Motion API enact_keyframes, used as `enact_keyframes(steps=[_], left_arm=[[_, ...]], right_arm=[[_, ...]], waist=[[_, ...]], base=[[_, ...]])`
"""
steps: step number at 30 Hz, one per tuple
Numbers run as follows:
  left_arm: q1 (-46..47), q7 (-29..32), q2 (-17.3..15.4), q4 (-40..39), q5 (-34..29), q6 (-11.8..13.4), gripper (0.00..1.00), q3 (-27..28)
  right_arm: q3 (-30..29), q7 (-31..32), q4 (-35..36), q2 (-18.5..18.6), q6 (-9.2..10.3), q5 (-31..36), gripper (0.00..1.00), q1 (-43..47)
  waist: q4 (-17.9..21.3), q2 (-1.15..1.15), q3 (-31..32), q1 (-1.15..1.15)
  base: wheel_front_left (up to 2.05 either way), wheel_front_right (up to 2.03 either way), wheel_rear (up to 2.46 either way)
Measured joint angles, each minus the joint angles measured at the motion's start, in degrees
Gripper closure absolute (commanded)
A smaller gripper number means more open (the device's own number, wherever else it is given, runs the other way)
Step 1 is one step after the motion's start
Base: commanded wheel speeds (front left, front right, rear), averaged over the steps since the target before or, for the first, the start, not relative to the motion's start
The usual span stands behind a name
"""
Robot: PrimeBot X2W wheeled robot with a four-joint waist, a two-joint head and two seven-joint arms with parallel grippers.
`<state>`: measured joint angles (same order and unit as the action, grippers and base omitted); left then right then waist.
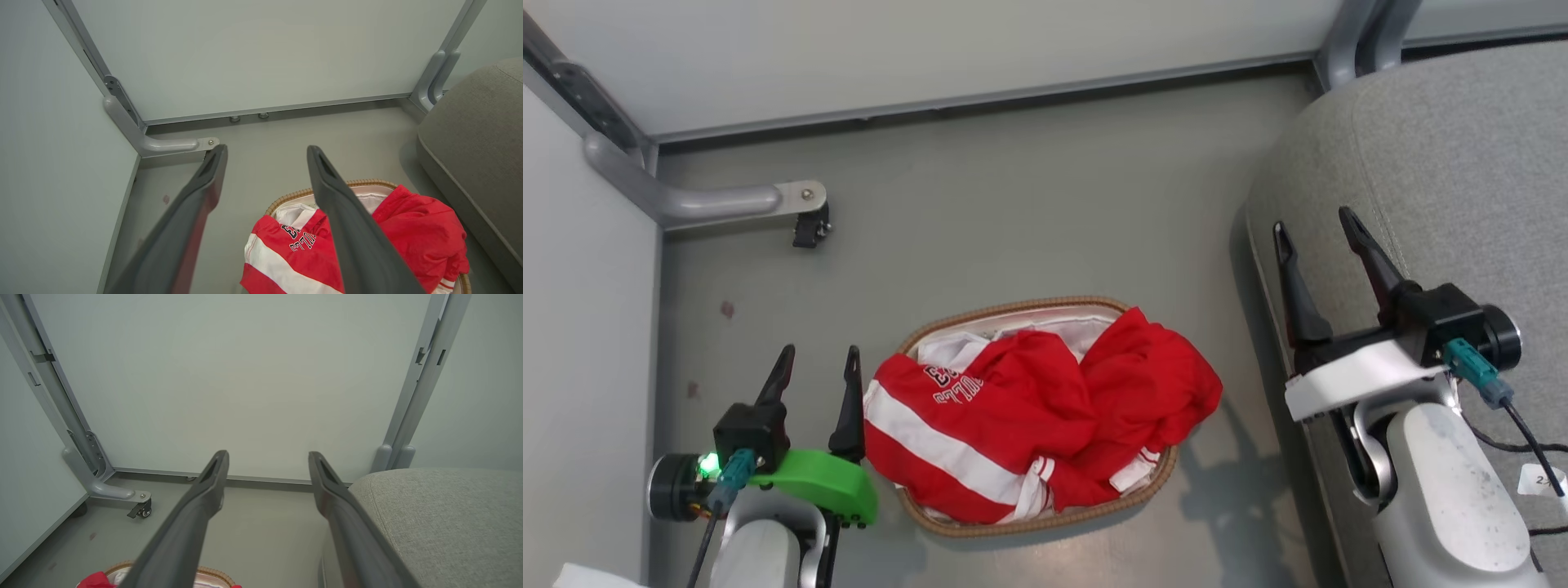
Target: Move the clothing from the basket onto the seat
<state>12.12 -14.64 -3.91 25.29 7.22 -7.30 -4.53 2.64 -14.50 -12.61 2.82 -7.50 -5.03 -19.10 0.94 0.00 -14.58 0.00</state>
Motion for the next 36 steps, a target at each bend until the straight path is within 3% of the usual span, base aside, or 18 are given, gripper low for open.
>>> enact_keyframes(steps=[10,17,27,36], left_arm=[[7.8,-0.5,-1.8,2.6,1.5,0.0,0.0,-5.7],[12.1,-0.5,-3.8,5.5,4.6,0.0,0.0,-13.4],[16.0,-0.5,-6.5,11.1,7.4,0.0,0.0,-24.7],[19.7,-0.5,-8.5,18.4,8.7,-0.1,0.0,-31.7]], right_arm=[[1.9,-0.5,5.0,0.1,0.0,-0.7,0.0,-6.3],[3.0,-0.5,7.4,0.0,0.0,-3.0,0.0,-9.7],[2.9,-0.5,8.3,0.0,0.0,-4.3,0.0,-11.1],[4.2,-0.5,10.1,0.0,0.0,-5.3,0.0,-13.2]], waist=[[2.9,0.0,-9.5,0.0],[5.7,0.0,-16.6,0.0],[8.6,0.0,-23.3,0.0],[10.4,0.0,-27.6,0.0]], base=[[0.0,0.0,0.0],[0.0,0.0,0.0],[0.0,0.0,0.0],[0.0,0.0,0.0]])
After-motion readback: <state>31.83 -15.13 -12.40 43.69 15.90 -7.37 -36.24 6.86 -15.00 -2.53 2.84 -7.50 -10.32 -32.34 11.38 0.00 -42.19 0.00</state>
